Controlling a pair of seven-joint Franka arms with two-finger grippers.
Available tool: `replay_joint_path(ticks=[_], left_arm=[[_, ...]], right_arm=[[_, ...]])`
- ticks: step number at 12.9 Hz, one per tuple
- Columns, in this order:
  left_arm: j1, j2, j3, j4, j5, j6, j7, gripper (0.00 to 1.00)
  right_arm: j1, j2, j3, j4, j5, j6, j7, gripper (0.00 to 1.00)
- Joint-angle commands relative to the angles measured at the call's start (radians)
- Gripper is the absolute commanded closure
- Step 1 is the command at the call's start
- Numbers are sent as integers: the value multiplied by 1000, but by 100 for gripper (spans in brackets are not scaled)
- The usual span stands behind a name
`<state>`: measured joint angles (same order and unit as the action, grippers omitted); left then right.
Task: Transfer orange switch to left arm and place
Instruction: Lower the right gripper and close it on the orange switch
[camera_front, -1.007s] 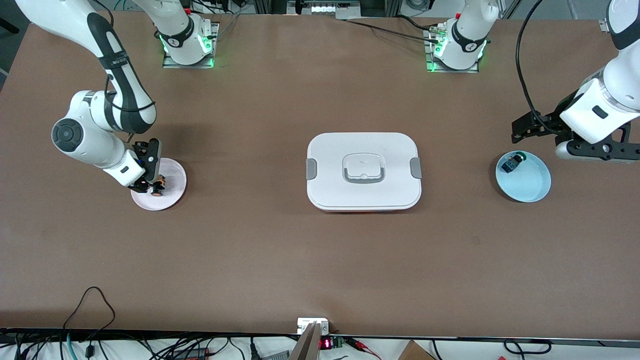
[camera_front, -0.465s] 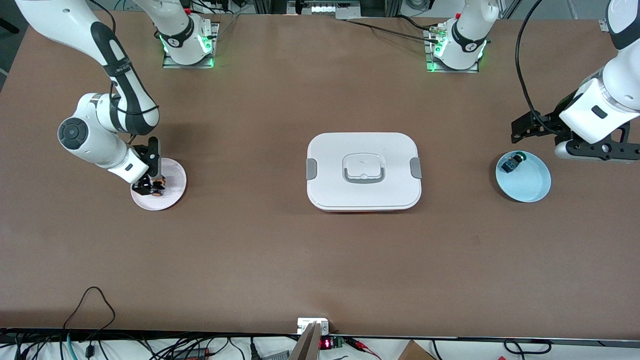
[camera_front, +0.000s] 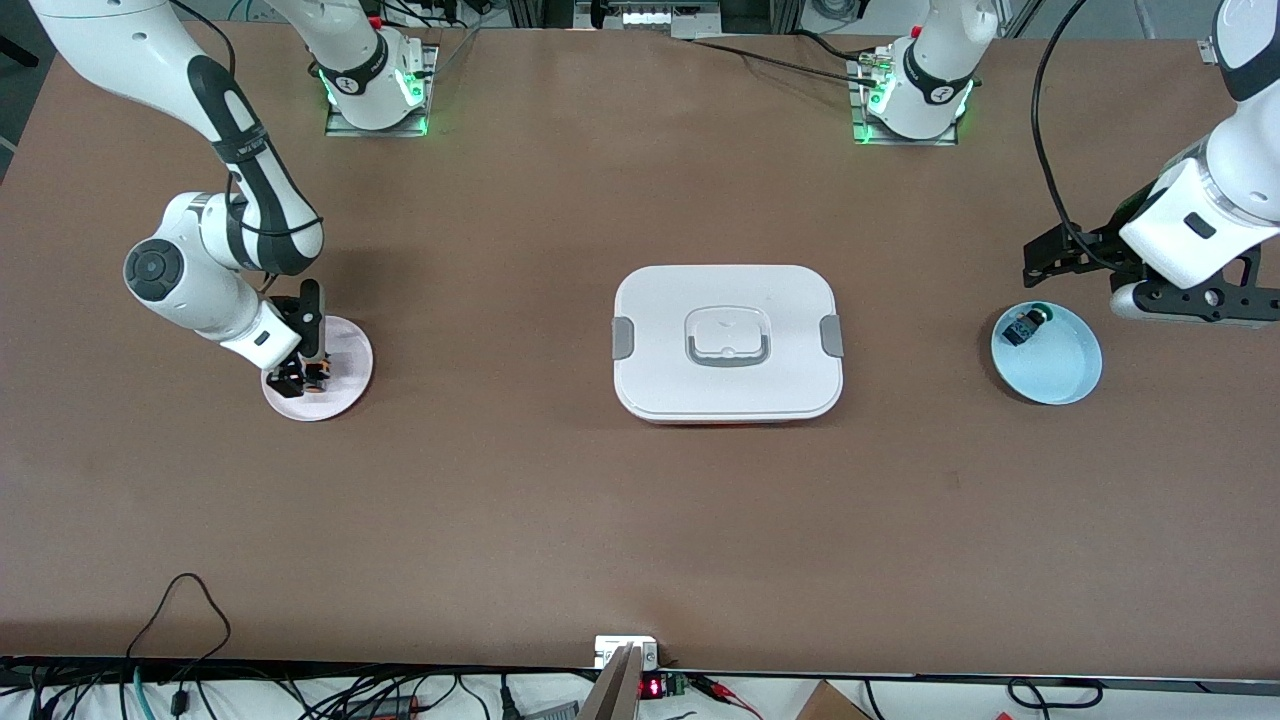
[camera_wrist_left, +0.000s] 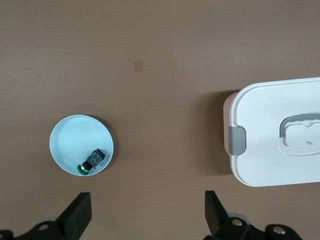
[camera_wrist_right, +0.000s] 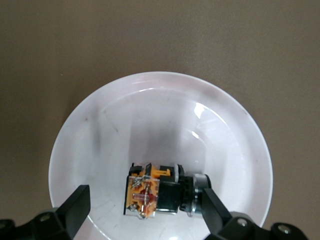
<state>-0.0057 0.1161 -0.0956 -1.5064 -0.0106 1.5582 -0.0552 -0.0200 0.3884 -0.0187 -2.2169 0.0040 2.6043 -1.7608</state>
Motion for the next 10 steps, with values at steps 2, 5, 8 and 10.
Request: replay_joint_path(ticks=[2,5,8,10], left_arm=[[6,7,-3,17,3,-12,15,0],[4,7,-3,18,4,-10,15,0],[4,7,-3,18,4,-12,15,0],[4,7,-3,17,4,-10,15,0]], right_arm=[[-15,24,6,-3,8,59,-57,0],[-12,-5,8,9,13,22,-45,0],[-14,-14,8,8,21,-32,4,0],[-28,-14,9,6,21,-55,23,0]])
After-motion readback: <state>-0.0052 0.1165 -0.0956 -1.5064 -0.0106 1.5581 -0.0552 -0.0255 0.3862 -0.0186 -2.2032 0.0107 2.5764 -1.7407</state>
